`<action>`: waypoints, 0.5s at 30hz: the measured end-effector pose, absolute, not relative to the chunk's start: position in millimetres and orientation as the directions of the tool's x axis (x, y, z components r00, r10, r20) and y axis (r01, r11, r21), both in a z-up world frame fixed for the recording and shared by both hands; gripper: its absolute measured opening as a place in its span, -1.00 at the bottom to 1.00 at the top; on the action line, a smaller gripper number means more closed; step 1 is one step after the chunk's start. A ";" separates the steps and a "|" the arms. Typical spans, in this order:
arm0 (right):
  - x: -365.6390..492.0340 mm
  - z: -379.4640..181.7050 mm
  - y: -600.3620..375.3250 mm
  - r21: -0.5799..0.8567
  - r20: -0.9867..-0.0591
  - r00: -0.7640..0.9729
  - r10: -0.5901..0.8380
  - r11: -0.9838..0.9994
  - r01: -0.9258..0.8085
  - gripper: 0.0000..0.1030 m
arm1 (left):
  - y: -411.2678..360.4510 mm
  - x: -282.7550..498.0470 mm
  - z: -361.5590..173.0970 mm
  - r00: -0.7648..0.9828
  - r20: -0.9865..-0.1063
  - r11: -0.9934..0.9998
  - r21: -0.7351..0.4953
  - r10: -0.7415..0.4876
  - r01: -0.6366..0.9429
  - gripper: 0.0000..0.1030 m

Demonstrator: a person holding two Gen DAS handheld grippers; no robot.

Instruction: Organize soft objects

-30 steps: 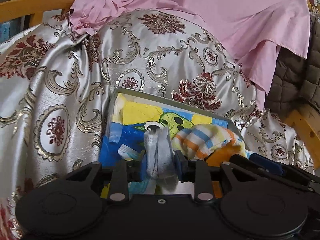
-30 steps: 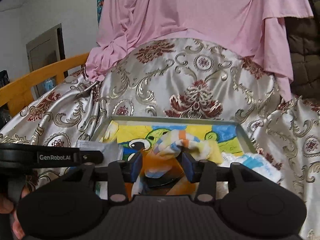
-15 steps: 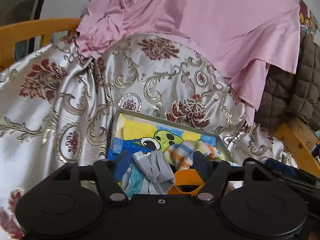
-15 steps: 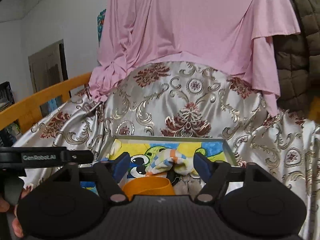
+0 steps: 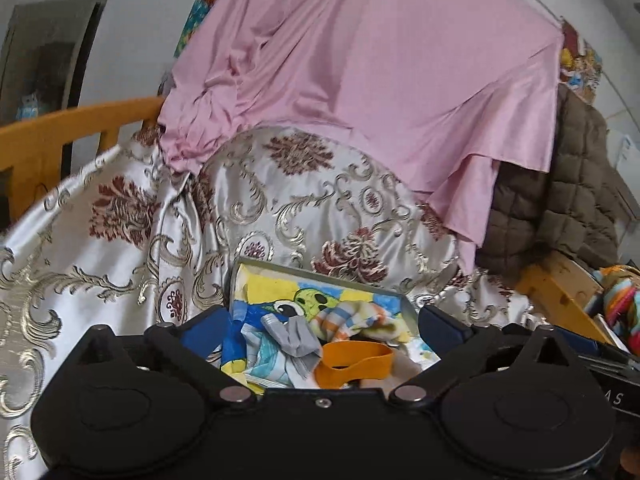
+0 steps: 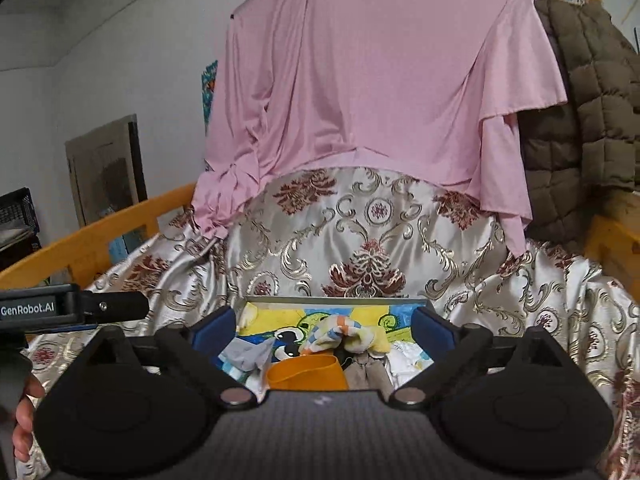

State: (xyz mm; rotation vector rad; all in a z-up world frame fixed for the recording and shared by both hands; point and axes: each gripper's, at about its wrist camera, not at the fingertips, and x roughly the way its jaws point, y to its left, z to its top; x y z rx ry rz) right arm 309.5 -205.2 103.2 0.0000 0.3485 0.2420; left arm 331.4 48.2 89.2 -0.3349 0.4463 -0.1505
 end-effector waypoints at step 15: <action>191.7 125.2 -217.1 0.023 -0.230 0.934 0.275 0.961 -0.277 0.99 | 37.6 220.4 110.4 0.929 -0.311 0.958 -0.260 -0.202 0.121 0.98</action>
